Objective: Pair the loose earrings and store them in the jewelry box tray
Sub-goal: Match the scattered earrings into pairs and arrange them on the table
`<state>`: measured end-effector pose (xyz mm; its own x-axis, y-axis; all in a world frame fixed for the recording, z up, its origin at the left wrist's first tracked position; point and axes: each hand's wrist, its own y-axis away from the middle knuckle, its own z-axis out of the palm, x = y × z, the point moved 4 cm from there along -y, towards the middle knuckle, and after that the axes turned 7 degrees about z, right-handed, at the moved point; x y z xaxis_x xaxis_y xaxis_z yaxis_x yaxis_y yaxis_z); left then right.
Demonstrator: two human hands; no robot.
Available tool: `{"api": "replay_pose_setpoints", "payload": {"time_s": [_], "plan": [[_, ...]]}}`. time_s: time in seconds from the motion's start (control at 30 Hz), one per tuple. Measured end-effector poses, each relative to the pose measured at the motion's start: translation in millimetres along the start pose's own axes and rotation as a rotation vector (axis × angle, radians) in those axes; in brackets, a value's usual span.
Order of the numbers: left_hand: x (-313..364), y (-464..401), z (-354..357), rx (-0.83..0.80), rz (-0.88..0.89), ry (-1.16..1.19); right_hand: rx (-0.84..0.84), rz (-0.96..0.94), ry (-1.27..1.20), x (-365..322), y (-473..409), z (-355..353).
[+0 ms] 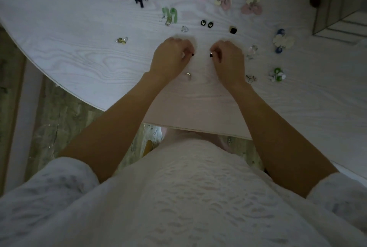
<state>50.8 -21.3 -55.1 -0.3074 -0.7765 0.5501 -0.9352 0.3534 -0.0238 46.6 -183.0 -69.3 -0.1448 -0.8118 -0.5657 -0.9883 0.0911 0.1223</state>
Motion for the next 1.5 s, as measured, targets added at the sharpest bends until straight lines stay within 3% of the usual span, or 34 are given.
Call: {"api": "replay_pose_setpoints", "payload": {"time_s": [0.23, 0.67, 0.93, 1.03, 1.2, 1.37, 1.5], "plan": [[23, -40, 21, -0.067, 0.017, -0.005, -0.073, 0.175, -0.049, 5, -20, -6], [23, -25, 23, 0.092, -0.175, 0.239, -0.017, 0.207, -0.188, -8, -14, 5], [8, -7, 6, 0.016, -0.110, 0.094, -0.007, 0.081, -0.116, -14, -8, 2], [-9, 10, -11, 0.086, -0.118, 0.110, 0.014, -0.026, -0.108, -25, -10, 0], [-56, 38, -34, 0.146, -0.230, 0.025, -0.091, -0.170, -0.017, -56, -32, 15], [-66, 37, -33, 0.015, -0.194, 0.031, -0.113, -0.164, 0.212, -72, -57, 33], [-63, 27, -28, -0.013, -0.167, 0.028, -0.149, -0.150, 0.197, -80, -53, 45]]}}
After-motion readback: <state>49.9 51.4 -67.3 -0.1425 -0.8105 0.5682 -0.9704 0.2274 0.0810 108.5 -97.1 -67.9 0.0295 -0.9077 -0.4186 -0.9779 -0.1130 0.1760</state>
